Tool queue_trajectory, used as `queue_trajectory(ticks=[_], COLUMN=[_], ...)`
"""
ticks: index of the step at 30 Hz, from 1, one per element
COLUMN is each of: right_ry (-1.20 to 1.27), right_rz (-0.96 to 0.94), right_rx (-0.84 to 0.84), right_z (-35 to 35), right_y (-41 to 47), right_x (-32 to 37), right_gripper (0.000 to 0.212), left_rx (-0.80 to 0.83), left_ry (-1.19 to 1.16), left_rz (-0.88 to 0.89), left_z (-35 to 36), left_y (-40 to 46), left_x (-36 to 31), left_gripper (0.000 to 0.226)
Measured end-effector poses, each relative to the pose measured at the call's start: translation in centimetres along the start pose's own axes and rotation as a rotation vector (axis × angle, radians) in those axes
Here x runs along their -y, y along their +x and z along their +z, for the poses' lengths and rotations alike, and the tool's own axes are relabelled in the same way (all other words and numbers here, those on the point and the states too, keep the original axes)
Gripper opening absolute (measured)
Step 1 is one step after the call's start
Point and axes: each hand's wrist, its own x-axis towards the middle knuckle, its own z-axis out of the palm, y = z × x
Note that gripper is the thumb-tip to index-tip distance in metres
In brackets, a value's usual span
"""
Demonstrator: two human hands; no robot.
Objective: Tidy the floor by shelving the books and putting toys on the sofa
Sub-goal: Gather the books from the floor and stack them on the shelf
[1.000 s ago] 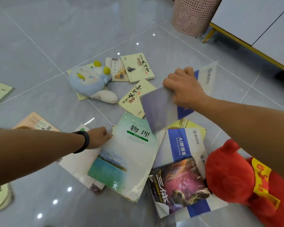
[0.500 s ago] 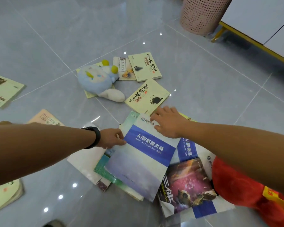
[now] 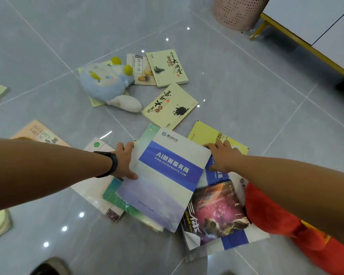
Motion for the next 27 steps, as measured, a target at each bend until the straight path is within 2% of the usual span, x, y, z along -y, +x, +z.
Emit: queue_trajectory(ticks=[5,7,10,13,18,22,24,27], right_ry=[-0.059,-0.083,-0.173,-0.242,-0.251,-0.130,-0.033,0.188], right_rz=[-0.001,0.020,0.025,-0.022,0.031,0.157,0.264,0.347], right_rx=[0.037,0.016,0.004,-0.006,-0.293,-0.663,-0.818,-0.925], right_z=[-1.3,-1.7,-2.9,-3.5,-4.8,-7.0,-8.3,-10.2], right_y=[1.3,1.8,2.2,2.1,1.6,1.6,1.4,1.1], right_x=[0.4,0.4,0.2,-0.2,-1.5,-3.3,-4.0,-4.3], right_gripper=[0.095,0.080,0.043,0.032,0.026,0.017,0.013,0.011], left_rx=[0.033,0.060,0.105,0.117,0.135,0.174,0.218,0.300], left_ry=[-0.010,0.025,0.059,0.052,0.044,0.053,0.032,-0.086], left_rz=[-0.041,-0.086,-0.109,-0.101,-0.130,-0.133,-0.135,-0.144], left_z=[0.3,0.2,-0.4,-0.7,-0.6,-0.8,-1.2,-1.7], left_y=[0.1,0.3,0.6,0.6,1.0,1.1,1.0,0.8], left_x=[-0.4,0.0,0.5,0.6,0.8,1.1,0.8,0.7], left_gripper=[0.103,0.091,0.077,0.062,0.056,0.058,0.049,0.035])
